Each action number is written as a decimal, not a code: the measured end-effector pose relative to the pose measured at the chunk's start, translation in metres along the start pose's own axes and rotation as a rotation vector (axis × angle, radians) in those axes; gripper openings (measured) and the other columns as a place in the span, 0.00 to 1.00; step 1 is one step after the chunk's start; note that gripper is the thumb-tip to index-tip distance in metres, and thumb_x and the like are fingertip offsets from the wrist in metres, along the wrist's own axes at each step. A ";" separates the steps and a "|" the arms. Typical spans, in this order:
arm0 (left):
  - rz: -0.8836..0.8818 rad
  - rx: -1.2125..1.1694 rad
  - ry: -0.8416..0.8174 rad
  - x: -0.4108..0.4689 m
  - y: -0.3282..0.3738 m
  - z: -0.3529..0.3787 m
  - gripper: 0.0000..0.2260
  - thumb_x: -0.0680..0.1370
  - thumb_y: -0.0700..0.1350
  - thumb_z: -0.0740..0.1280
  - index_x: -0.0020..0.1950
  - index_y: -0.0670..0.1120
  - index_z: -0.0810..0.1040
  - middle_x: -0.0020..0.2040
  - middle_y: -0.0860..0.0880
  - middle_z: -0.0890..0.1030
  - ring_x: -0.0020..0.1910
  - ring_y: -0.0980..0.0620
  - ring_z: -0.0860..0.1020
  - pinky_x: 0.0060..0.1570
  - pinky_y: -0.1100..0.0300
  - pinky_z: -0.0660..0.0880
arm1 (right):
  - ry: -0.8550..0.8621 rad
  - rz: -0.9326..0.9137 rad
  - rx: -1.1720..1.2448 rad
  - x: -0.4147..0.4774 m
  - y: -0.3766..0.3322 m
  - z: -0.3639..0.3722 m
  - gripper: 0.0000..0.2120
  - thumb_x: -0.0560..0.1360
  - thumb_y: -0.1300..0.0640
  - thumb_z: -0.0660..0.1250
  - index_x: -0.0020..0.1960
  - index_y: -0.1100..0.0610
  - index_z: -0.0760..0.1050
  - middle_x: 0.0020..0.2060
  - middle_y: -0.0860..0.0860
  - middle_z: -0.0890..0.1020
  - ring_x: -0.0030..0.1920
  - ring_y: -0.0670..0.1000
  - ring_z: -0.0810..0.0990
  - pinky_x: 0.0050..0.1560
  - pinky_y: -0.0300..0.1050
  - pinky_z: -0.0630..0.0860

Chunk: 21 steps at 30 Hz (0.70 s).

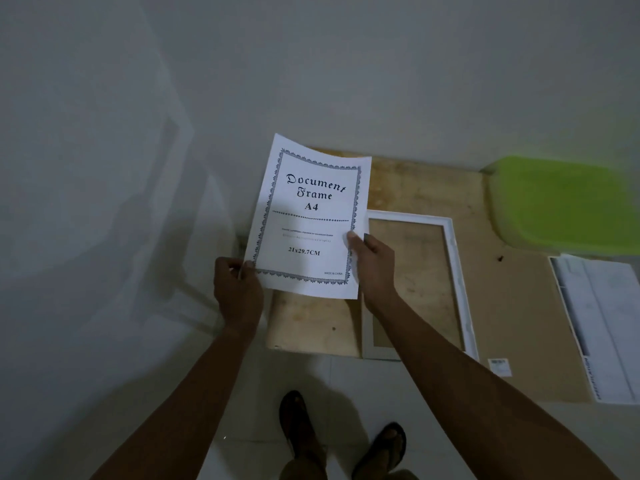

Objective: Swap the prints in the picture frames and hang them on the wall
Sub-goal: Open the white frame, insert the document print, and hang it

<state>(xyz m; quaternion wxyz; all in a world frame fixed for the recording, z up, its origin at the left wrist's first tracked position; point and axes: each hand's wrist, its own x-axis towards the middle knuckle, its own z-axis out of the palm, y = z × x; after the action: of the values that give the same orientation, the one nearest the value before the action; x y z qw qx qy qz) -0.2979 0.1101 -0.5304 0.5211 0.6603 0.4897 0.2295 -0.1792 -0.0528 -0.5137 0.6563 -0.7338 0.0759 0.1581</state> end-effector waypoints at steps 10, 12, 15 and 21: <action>0.023 0.145 -0.486 -0.060 0.025 0.068 0.13 0.73 0.47 0.73 0.56 0.49 0.80 0.50 0.50 0.84 0.48 0.49 0.83 0.50 0.49 0.81 | 0.159 -0.061 -0.285 0.004 0.002 -0.143 0.08 0.78 0.60 0.67 0.44 0.52 0.83 0.37 0.47 0.85 0.39 0.52 0.82 0.45 0.50 0.78; -0.010 0.153 -0.506 -0.079 0.027 0.085 0.13 0.72 0.46 0.73 0.56 0.48 0.81 0.49 0.48 0.85 0.49 0.48 0.83 0.49 0.53 0.80 | 0.190 -0.052 -0.292 0.003 0.011 -0.172 0.09 0.77 0.60 0.67 0.39 0.53 0.81 0.32 0.47 0.82 0.35 0.50 0.78 0.42 0.49 0.76; 0.164 0.298 -0.423 -0.111 0.033 0.105 0.10 0.73 0.43 0.73 0.55 0.46 0.83 0.51 0.48 0.84 0.52 0.49 0.81 0.51 0.60 0.73 | 0.235 -0.095 -0.300 -0.002 0.016 -0.206 0.08 0.76 0.59 0.66 0.39 0.58 0.79 0.31 0.54 0.80 0.34 0.45 0.72 0.40 0.44 0.70; 0.360 0.129 -0.592 -0.177 0.091 0.147 0.16 0.75 0.57 0.72 0.59 0.51 0.83 0.54 0.54 0.84 0.50 0.59 0.82 0.47 0.69 0.77 | 0.295 -0.470 -0.510 -0.020 -0.020 -0.222 0.12 0.79 0.51 0.64 0.58 0.47 0.84 0.38 0.46 0.85 0.34 0.42 0.79 0.34 0.40 0.71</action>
<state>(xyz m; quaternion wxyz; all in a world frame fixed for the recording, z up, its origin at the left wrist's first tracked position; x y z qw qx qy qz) -0.2150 -0.1127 -0.4620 0.5490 0.8054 0.2068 0.0850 -0.1620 -0.2713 -0.4687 0.4529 -0.8860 -0.0425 -0.0903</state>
